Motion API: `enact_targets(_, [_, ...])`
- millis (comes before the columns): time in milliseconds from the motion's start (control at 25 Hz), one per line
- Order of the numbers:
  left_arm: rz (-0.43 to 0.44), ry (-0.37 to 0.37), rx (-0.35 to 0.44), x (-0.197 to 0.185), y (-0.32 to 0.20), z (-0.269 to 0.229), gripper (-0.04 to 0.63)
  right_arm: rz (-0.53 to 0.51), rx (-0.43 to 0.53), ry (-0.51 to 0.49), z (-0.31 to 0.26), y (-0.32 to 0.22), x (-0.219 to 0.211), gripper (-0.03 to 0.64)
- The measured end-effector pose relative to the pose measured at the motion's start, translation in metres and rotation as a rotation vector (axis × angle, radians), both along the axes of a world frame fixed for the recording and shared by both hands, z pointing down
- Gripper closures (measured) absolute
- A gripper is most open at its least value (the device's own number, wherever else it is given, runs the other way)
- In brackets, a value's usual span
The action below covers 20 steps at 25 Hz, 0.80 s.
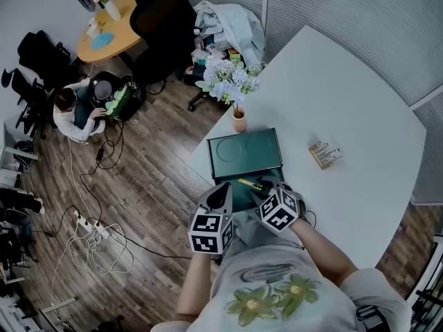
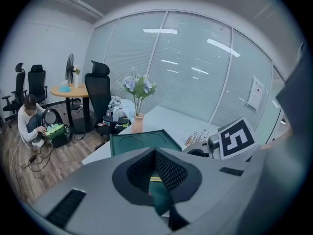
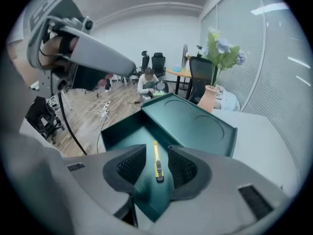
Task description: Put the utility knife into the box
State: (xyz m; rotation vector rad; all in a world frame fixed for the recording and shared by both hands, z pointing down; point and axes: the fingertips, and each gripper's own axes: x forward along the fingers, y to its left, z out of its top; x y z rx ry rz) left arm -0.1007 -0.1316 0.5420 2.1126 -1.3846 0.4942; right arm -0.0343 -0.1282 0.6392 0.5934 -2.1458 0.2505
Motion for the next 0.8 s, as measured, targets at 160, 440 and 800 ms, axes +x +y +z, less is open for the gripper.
enact_targets(160, [-0.007,0.001,0.023,-0.001,0.001,-0.009,0.597,0.031,0.05,-0.096,-0.03,-0.002,-0.002,0.481])
enact_targets(440, [-0.021,0.004,0.06,-0.002,0.004,-0.026,0.597,0.129,0.139,-0.273,-0.083,-0.003,0.004,0.55])
enact_targets(800, [-0.02,0.006,0.108,0.008,0.017,-0.044,0.597,0.206,0.297,-0.371,-0.127,0.0,0.021,0.612])
